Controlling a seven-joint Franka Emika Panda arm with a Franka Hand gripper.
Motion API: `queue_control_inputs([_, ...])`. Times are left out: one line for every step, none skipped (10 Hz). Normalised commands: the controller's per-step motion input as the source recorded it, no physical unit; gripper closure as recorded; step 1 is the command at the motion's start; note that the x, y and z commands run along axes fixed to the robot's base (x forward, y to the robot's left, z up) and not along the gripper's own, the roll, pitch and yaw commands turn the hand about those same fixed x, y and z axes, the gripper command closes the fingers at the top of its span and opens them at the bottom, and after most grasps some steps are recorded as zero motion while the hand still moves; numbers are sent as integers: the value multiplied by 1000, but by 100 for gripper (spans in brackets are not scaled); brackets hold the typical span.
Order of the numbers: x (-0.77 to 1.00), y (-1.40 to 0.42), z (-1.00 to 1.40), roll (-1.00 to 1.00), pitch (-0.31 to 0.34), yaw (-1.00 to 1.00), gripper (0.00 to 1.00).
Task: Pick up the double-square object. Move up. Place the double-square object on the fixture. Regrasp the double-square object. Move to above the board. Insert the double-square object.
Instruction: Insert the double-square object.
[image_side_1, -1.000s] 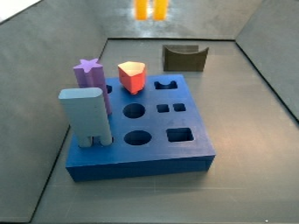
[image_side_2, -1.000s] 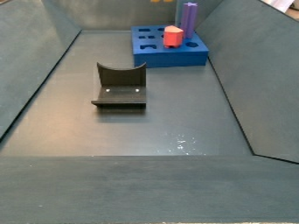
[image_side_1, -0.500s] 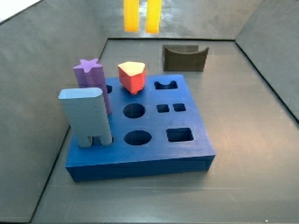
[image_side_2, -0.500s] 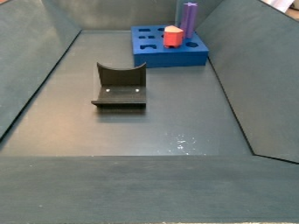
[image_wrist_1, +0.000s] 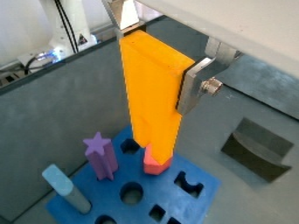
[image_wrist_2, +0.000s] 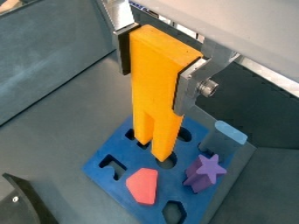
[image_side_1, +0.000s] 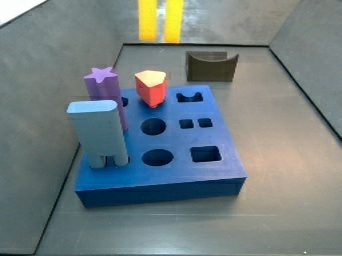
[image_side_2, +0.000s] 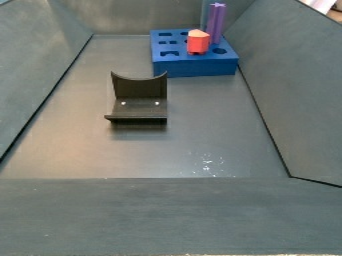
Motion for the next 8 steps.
queue_control_inputs([786,-257,-649,39,-47,-26,100])
queue_control_inputs([1000,-114,-809,-23,-67,0,100])
queue_control_inputs([1000,349,-854,-123,0,0,100])
queue_control_inputs([900,529,-1000,-56,0,40,100])
queue_control_inputs([214,11,0,-14,107,-69,100])
queue_control_inputs([74,0,-117,0,0,0,100])
queue_control_inputs([911,-414,-683,0,-4,0,100])
queue_control_inputs([780,-26,-883,-19,-140,11,100])
